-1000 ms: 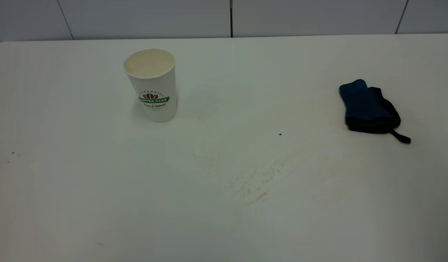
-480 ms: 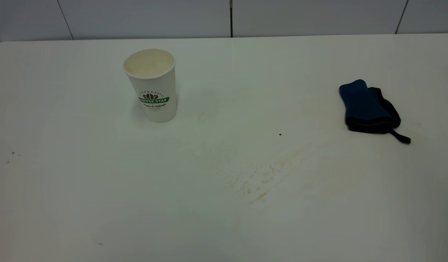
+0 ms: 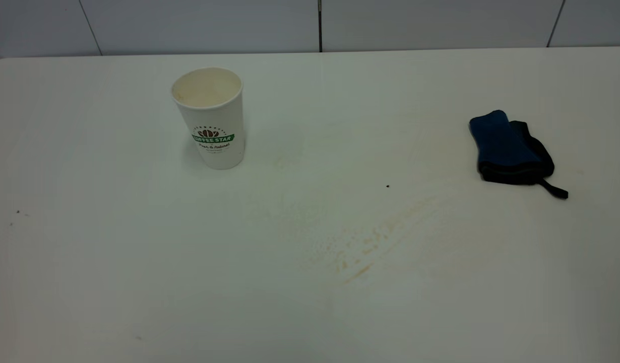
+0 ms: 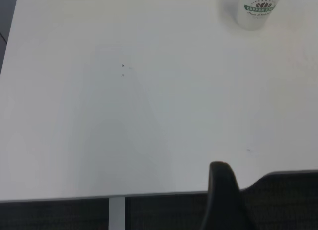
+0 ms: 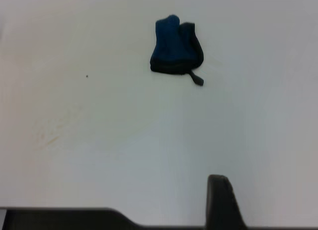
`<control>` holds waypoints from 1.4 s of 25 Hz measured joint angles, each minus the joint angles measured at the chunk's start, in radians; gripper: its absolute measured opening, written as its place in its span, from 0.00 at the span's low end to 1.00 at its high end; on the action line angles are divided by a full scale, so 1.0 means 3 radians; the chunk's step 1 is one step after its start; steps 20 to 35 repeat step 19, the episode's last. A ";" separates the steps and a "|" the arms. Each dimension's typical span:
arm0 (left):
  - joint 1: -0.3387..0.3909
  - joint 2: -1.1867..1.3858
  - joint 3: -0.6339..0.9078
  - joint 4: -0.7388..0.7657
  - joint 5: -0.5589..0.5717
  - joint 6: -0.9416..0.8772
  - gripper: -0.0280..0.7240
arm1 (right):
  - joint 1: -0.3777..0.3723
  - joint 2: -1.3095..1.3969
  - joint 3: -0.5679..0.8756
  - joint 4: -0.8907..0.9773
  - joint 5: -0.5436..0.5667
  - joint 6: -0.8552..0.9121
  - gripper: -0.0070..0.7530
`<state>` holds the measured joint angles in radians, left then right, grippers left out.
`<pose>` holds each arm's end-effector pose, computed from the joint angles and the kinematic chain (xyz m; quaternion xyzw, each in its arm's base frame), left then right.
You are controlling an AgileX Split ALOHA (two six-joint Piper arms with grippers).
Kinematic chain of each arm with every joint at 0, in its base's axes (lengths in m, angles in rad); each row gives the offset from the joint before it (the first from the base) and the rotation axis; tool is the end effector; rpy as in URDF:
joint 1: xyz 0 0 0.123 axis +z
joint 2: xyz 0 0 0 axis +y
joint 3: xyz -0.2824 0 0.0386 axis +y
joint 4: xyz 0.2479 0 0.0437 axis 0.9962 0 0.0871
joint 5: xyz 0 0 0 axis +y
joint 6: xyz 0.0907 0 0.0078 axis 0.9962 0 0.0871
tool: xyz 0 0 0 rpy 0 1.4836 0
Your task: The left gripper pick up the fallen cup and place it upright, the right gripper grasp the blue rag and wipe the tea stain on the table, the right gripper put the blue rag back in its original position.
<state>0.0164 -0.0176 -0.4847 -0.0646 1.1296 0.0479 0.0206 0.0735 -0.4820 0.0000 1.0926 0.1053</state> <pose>-0.0088 -0.0055 0.2675 0.0161 0.8695 -0.0164 0.4934 0.0066 0.0001 0.2695 0.0374 0.8830 0.0294 0.4670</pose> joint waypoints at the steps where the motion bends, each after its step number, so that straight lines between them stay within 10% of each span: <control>1: 0.0000 0.0000 0.0000 0.0000 0.0000 0.0000 0.68 | 0.0000 -0.0091 0.0008 0.0000 0.0000 0.0000 0.67; 35: 0.0000 0.0000 0.0000 0.0000 0.0000 0.0000 0.68 | 0.0065 -0.0298 0.0044 0.0000 0.0071 0.0000 0.67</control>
